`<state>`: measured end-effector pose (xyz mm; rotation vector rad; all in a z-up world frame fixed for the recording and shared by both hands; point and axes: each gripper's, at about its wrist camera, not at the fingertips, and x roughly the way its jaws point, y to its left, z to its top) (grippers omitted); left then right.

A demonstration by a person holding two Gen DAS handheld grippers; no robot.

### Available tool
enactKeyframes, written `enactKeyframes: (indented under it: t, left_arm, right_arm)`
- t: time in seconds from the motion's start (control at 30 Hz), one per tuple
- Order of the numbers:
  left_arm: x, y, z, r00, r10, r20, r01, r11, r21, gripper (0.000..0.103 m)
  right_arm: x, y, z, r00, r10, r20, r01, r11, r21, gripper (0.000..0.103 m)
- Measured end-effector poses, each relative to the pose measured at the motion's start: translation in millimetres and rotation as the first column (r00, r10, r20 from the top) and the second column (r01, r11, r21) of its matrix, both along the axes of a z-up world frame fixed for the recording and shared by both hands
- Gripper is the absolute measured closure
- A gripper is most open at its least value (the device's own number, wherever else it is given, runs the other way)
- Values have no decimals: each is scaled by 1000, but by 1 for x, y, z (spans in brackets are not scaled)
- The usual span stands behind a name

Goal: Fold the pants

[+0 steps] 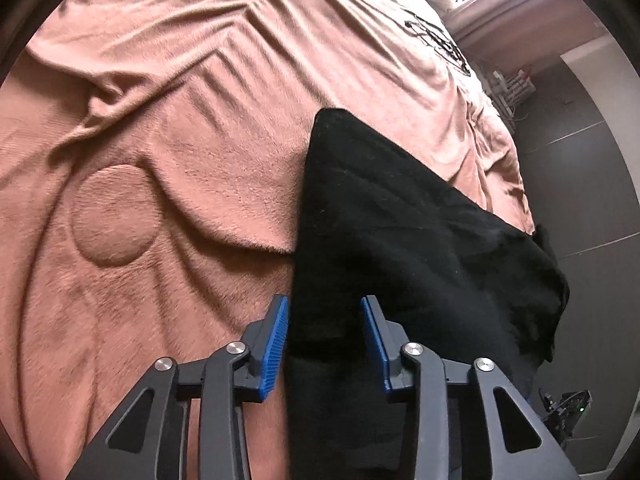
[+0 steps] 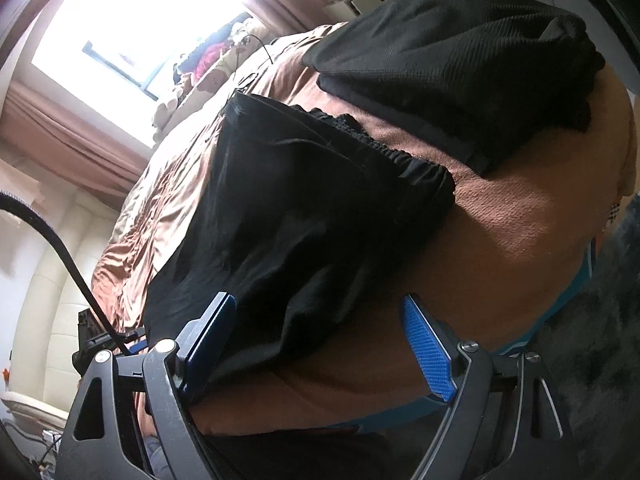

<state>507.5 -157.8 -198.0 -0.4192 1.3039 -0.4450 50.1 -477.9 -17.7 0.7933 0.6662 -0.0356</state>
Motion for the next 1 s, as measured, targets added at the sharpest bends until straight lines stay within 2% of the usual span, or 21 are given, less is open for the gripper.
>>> enactKeyframes:
  t: [0.13, 0.33, 0.4, 0.53, 0.63, 0.73, 0.8, 0.87, 0.97, 1.0]
  left_arm:
    - [9, -6, -10, 1000, -3, -10, 3, 1000, -14, 64]
    - [20, 0, -13, 1000, 6, -18, -8, 997, -80, 68]
    - [17, 4, -13, 1000, 12, -20, -14, 996, -90, 71]
    - [6, 9, -15, 999, -3, -44, -2, 993, -117, 73]
    - [-1, 10, -17, 997, -25, -66, 16, 991, -132, 73]
    - [-1, 10, -18, 998, -33, -50, 27, 992, -122, 76]
    - [-1, 10, -17, 999, -13, -44, 8, 994, -110, 88]
    - [-2, 6, -9, 1000, -12, 0, 12, 997, -82, 94]
    - [-8, 8, 11, 997, 2, 79, 4, 997, -72, 96]
    - [-10, 11, 20, 995, 15, 100, -6, 996, -91, 97]
  right_arm:
    - [5, -2, -3, 1000, -12, -20, 12, 1000, 0, 20]
    - [11, -8, -11, 999, -38, -28, 39, 998, 46, 20]
    - [11, -11, -11, 999, -45, -10, 45, 996, 74, 20]
    - [14, -13, -8, 999, -38, 16, 36, 996, 85, 20]
    - [20, -14, -10, 999, -31, 8, 31, 996, 82, 20]
    - [25, -13, -12, 1000, -29, -2, 29, 997, 77, 20]
    - [26, -11, -13, 999, -41, -3, 41, 997, 65, 29]
    - [28, -9, -12, 998, -56, -23, 57, 997, 46, 49]
    - [27, -3, -2, 999, -47, -7, 47, 998, 29, 76]
    - [26, -1, 2, 999, -45, 0, 45, 999, 18, 79]
